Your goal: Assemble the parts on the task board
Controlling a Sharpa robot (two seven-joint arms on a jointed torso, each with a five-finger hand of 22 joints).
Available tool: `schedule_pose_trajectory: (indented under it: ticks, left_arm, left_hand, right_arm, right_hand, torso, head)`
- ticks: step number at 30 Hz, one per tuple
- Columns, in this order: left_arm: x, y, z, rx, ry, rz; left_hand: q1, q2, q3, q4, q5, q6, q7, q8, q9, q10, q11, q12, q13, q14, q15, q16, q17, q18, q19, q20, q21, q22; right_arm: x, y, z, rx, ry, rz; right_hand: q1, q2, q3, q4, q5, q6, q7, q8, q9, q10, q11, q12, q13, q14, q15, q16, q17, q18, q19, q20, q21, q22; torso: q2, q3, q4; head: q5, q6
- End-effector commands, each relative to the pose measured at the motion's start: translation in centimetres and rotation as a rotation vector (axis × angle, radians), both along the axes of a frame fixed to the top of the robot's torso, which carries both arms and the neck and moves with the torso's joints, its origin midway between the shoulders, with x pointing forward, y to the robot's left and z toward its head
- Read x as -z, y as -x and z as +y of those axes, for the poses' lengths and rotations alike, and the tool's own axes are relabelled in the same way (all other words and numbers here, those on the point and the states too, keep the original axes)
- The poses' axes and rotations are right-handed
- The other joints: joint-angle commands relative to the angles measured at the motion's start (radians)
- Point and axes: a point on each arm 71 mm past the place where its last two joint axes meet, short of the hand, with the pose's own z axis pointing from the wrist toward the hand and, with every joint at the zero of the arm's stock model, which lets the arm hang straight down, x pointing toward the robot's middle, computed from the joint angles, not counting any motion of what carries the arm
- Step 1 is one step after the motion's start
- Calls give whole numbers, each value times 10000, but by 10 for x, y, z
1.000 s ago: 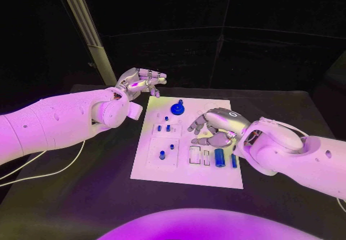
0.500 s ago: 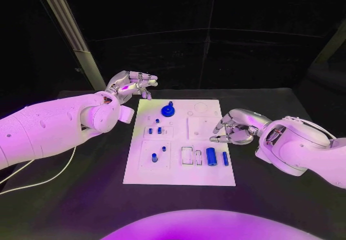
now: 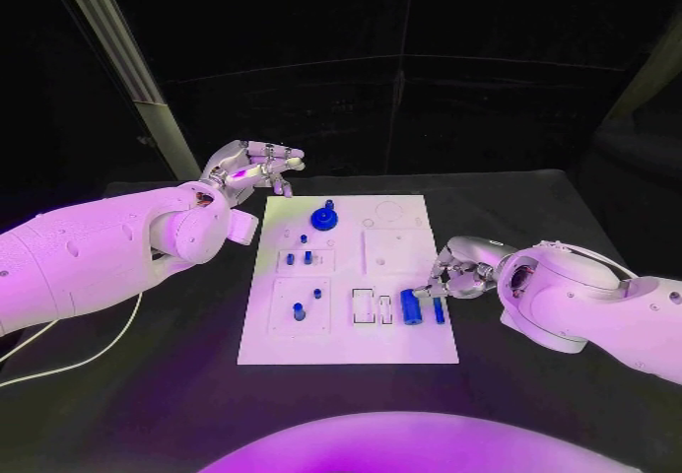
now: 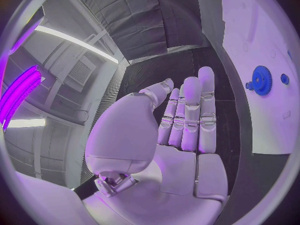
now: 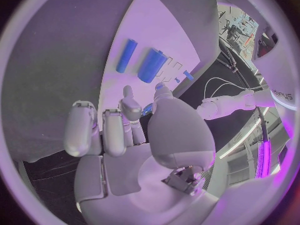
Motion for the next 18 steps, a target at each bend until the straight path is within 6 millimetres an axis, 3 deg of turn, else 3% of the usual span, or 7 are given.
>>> schedule_pose_trajectory:
  ticks: [1, 18]
  left_arm:
    - [-2, 0, -1, 60, 89, -53]
    - [-1, -1, 2, 11, 64, -46]
  left_hand:
    - [114, 16, -20, -47, 38, 35, 25, 38, 0, -83, -2, 31, -3, -62, 11, -46, -8, 64, -19, -12, -56, -10]
    - [114, 16, -20, -47, 38, 35, 25, 38, 0, -83, -2, 31, -3, -62, 11, -46, -8, 64, -19, -12, -56, -10]
  right_arm:
    - [6, 1, 2, 158, 501, 427]
    - [21, 8, 29, -524, 520, 681]
  right_hand:
    - [-75, 29, -72, -10, -9, -81, -10, 61, 24, 113, -2, 179, 225, 549, -27, 74, 94, -118, 39, -6, 50, 28]
    - [16, 174, -233, -24, 17, -77, -50, 341, 221, 351, -30, 994, 1205, 638, -40, 416, 719, -156, 101, -10, 175, 262]
  torso:
    - [18, 3, 1]
    - [13, -7, -3]
  head:
    - [51, -8]
    - [84, -37]
